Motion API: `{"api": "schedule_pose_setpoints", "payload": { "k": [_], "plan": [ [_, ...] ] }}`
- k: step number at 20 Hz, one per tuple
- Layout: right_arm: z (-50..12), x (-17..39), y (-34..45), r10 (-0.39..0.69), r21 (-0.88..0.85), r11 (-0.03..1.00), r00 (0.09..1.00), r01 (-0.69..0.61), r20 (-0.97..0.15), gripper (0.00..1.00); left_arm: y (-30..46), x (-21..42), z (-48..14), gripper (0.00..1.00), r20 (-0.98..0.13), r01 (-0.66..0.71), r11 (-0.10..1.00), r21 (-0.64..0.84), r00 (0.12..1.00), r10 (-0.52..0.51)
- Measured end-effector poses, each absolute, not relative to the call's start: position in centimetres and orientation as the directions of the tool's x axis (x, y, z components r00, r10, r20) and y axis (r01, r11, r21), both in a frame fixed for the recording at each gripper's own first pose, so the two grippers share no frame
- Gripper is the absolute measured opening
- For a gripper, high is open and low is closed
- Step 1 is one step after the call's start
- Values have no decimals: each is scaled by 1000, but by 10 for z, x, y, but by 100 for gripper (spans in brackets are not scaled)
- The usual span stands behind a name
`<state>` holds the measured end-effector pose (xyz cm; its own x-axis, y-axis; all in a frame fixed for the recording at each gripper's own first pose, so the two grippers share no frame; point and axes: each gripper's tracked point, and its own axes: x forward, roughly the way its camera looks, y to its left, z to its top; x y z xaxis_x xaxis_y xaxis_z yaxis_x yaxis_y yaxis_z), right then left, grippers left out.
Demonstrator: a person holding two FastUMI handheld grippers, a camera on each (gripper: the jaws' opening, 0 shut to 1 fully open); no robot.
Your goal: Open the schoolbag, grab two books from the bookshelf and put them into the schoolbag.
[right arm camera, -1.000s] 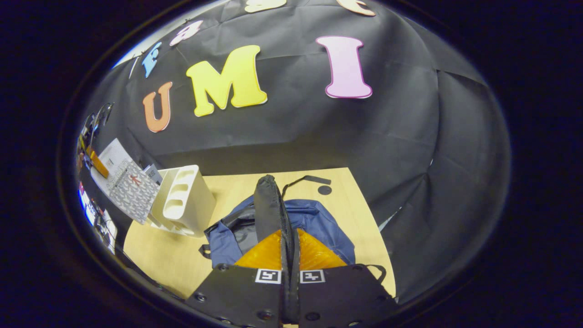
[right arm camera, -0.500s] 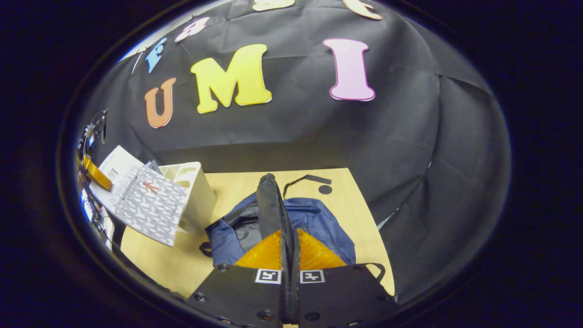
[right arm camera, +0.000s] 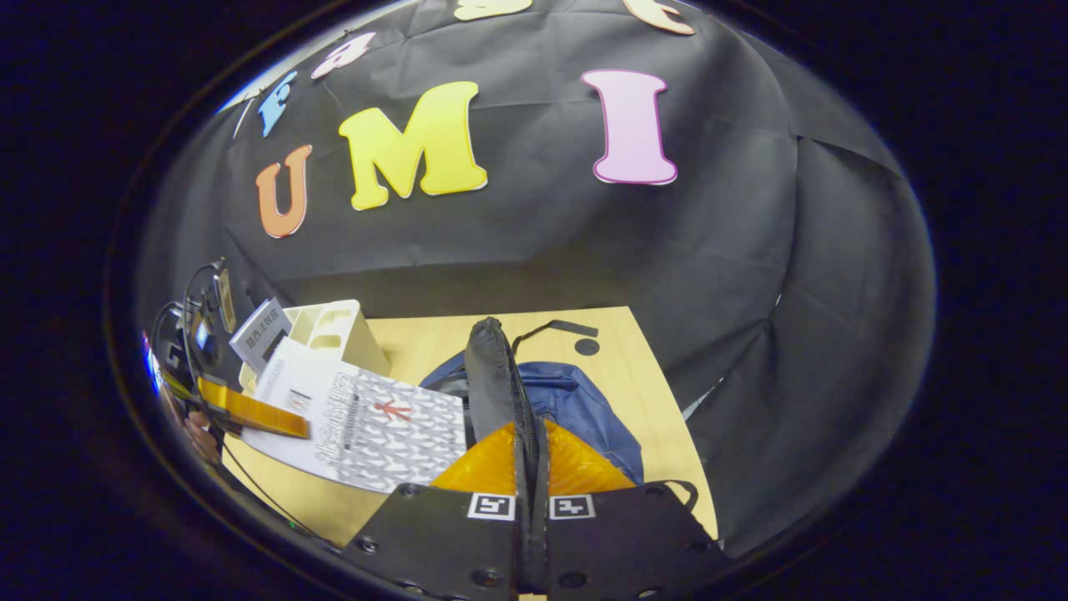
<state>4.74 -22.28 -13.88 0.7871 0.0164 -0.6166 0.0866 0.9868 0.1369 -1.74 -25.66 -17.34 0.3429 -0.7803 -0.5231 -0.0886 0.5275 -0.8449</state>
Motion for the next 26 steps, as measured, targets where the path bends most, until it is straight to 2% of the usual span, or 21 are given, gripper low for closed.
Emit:
{"api": "schedule_pose_setpoints", "payload": {
  "k": [4, 5, 6, 10, 20, 21, 22, 26],
  "plan": [
    [-133, 50, -225, 20, 154, 984, 787, 95, -616, 0, -284, -12, -207, 43, -503, -93, 506, -857, 358, -787],
    [-132, 51, -225, 22, 157, 983, 788, 94, -615, 3, -291, -12, -213, 43, -499, -80, 506, -859, 356, -790],
    [-129, 52, -225, 22, 155, 984, 789, 92, -615, 0, -299, -9, -217, 43, -490, -61, 503, -862, 356, -796],
    [-123, 55, -226, 14, 127, 989, 791, 80, -611, 2, -336, -8, -237, 43, -454, 3, 483, -875, 336, -825],
    [-116, 64, -213, 26, 98, 994, 792, 43, -611, 0, -400, 7, -277, 43, -348, -91, 338, -937, 345, -872],
    [-116, 66, -212, 28, 96, 995, 792, 39, -610, 0, -404, 8, -281, 36, -339, -111, 321, -941, 343, -876],
    [-116, 66, -211, 28, 94, 995, 791, 37, -611, 0, -407, 8, -287, 43, -348, -126, 324, -938, 337, -875],
    [-120, 67, -210, 35, 104, 994, 786, 37, -617, 1, -413, 6, -293, 47, -335, -166, 296, -940, 303, -892]
  ]
}}
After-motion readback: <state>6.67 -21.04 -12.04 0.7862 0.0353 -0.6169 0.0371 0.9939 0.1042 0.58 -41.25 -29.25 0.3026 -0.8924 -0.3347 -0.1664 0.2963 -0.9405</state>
